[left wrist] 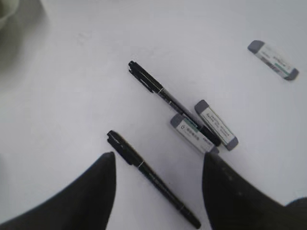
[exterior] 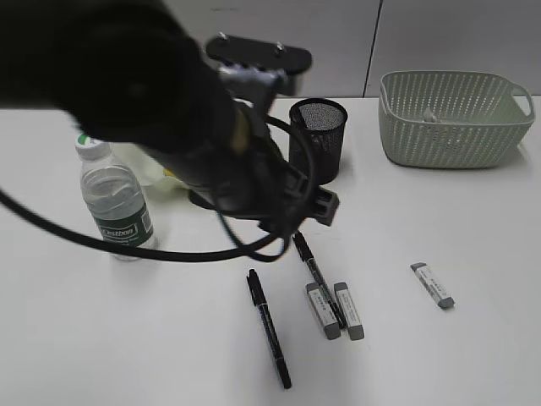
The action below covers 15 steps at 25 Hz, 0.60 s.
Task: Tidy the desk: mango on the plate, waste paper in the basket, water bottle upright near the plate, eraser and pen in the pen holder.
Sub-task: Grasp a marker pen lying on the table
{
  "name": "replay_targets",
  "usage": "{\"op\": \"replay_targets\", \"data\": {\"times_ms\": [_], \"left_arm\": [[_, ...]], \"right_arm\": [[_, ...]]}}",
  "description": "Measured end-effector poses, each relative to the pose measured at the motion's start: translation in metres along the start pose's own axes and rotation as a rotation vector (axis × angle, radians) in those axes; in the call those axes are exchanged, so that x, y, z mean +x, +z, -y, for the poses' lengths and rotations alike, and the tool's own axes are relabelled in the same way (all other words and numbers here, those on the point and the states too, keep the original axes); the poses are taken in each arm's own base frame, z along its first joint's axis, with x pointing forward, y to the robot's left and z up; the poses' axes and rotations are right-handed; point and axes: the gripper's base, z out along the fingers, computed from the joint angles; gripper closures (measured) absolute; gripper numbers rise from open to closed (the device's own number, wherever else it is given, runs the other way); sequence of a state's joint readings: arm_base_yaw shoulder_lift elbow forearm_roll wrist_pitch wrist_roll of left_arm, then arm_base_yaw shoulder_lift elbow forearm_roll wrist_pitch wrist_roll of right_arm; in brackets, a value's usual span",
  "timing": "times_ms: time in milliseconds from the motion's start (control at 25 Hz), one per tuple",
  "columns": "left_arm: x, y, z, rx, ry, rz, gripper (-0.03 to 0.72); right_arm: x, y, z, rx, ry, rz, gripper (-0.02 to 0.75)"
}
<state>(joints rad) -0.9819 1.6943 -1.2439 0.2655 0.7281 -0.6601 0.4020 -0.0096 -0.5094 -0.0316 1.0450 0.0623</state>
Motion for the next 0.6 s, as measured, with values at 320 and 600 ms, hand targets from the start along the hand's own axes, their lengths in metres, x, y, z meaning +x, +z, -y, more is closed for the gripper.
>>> {"op": "replay_targets", "data": {"times_ms": [320, 600], "left_arm": [[0.0, 0.098, 0.001, -0.177, -0.275, -0.214, 0.212], [0.015, 0.132, -0.007, -0.251, -0.389, -0.29, 0.269]], "right_arm": [[0.0, 0.0, 0.0, 0.0, 0.001, 0.0, 0.361], [0.0, 0.0, 0.0, 0.0, 0.001, 0.0, 0.401]]}}
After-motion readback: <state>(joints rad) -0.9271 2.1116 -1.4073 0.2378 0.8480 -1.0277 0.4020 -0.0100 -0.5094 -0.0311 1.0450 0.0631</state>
